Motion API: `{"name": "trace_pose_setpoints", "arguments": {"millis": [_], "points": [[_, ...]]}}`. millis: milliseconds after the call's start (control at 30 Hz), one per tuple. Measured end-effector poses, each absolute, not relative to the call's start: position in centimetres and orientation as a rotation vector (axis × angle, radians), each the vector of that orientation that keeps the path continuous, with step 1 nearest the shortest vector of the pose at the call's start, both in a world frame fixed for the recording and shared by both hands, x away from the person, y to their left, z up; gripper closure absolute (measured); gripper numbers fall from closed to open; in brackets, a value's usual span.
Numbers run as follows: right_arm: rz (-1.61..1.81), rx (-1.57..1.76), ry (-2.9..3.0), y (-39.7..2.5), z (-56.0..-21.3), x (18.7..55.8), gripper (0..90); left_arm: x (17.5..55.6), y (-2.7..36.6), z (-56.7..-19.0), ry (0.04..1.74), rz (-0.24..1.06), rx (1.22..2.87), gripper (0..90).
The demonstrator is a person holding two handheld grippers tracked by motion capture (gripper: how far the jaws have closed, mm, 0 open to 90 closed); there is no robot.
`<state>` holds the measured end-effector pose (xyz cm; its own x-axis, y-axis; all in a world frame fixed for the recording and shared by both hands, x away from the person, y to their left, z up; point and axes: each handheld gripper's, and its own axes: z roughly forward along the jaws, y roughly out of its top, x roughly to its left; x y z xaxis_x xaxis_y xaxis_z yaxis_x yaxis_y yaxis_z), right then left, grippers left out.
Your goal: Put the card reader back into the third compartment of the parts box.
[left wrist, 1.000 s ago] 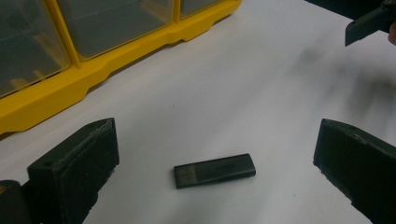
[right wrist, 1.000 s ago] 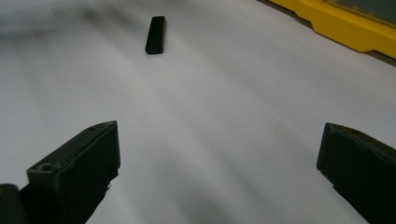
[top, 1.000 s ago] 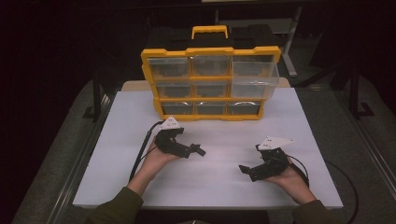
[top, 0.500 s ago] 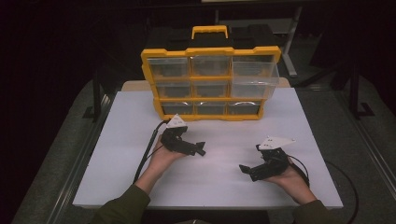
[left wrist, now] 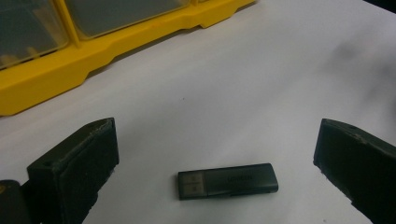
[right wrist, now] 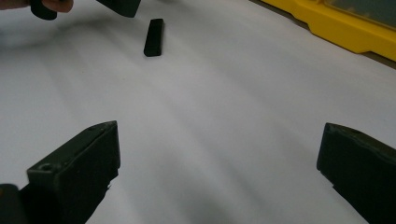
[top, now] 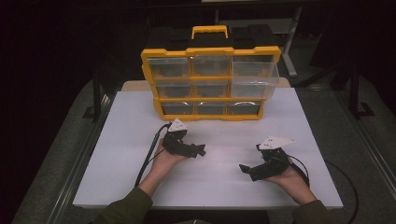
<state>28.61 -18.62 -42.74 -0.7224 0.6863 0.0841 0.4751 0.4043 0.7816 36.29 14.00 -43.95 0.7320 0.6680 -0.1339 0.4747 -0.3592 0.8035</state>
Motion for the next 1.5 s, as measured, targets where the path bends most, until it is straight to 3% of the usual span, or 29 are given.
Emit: {"name": "trace_pose_setpoints", "arguments": {"millis": [1133,1500], "points": [[1.213,1.031,2.404,-18.8,-42.8,28.7,0.0,35.3,12.0,-46.0,0.921,0.318,2.109,0.0],[1.213,1.036,2.406,-18.8,-42.8,28.7,0.0,35.0,11.8,-46.0,0.909,0.344,2.145,11.6]]}}
